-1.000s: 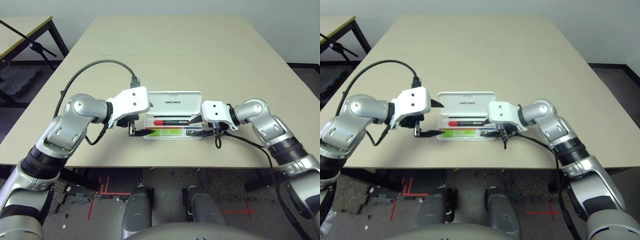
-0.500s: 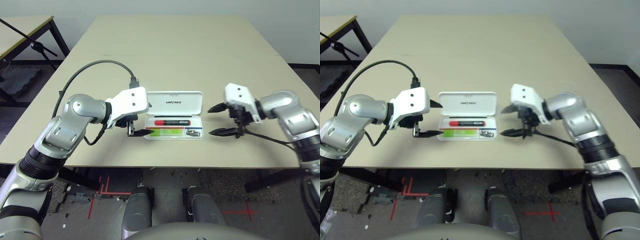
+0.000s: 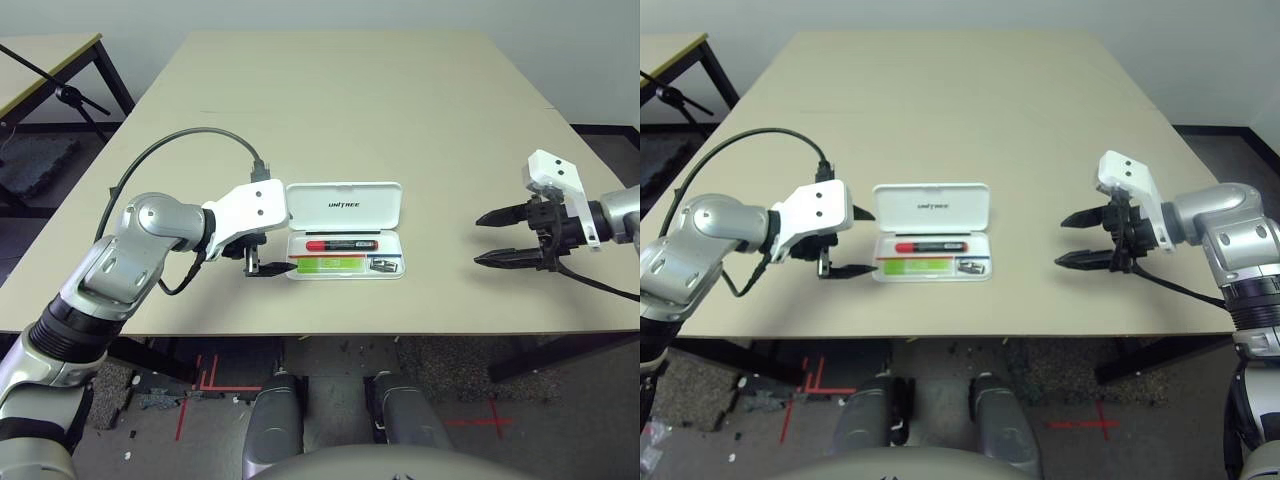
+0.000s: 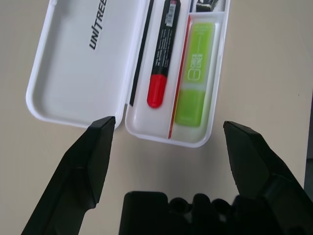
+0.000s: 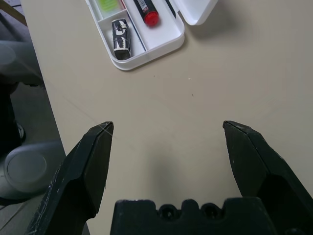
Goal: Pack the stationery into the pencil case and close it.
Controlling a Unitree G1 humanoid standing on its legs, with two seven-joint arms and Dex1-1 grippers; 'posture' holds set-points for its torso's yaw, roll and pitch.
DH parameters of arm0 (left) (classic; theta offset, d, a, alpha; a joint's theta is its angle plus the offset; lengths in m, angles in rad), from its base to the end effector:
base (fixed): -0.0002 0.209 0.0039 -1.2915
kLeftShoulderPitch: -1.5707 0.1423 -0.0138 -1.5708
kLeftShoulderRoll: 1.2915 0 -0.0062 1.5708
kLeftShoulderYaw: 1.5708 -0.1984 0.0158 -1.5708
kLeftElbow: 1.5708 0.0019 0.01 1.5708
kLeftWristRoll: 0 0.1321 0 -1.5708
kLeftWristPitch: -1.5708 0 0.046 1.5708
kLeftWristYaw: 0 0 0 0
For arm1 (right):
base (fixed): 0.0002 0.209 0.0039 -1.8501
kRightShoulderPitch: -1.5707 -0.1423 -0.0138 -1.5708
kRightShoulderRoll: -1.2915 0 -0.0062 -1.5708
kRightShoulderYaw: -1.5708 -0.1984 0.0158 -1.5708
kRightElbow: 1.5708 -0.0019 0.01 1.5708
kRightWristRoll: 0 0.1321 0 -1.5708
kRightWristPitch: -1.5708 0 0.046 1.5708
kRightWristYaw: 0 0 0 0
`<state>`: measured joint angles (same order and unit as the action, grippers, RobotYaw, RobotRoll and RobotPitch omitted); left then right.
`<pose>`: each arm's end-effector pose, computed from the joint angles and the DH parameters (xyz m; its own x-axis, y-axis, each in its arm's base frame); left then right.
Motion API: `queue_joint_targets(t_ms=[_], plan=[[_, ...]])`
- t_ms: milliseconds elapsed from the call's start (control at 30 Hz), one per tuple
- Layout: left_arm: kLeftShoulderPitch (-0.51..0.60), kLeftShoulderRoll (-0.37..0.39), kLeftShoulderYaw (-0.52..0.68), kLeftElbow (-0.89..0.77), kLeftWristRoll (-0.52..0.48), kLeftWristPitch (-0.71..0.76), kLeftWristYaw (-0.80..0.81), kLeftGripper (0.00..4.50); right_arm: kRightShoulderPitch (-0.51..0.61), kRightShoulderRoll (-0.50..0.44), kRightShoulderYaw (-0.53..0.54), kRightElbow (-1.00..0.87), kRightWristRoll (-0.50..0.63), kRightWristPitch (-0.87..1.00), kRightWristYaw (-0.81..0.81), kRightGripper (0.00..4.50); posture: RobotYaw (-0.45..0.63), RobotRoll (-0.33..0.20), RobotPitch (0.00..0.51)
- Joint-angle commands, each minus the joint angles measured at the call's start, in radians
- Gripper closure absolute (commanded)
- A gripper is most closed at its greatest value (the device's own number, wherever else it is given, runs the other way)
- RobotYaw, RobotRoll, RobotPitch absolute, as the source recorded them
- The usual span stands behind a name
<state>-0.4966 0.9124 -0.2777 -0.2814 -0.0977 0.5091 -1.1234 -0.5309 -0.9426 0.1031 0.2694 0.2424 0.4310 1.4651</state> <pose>0.2541 0.2256 0.1928 0.3982 -0.6340 -0.6630 0.9022 0.1400 0.4081 0.2747 -0.3189 0.1795 0.2793 0.7356 -0.6171 -0.9337 0.3581 0.0043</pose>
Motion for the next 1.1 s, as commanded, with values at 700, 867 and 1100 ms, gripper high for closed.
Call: queue_joint_targets(t_ms=[700,867,1100], plan=[[-0.232,-0.313,0.065,0.823,0.244,-0.289,0.414,4.48,-0.029,0.026,-0.007,0.019,-0.008,-0.039,-0.054,0.00,-0.04,0.000,0.055],[-0.248,-0.399,0.076,0.831,0.229,-0.282,0.410,4.48,-0.034,0.026,-0.006,0.016,-0.007,-0.039,-0.057,0.00,-0.05,0.000,0.056],[-0.210,-0.445,0.087,0.741,0.186,-0.241,0.369,4.48,-0.031,0.026,-0.009,0.011,-0.004,-0.040,-0.067,0.00,-0.06,0.000,0.058]])
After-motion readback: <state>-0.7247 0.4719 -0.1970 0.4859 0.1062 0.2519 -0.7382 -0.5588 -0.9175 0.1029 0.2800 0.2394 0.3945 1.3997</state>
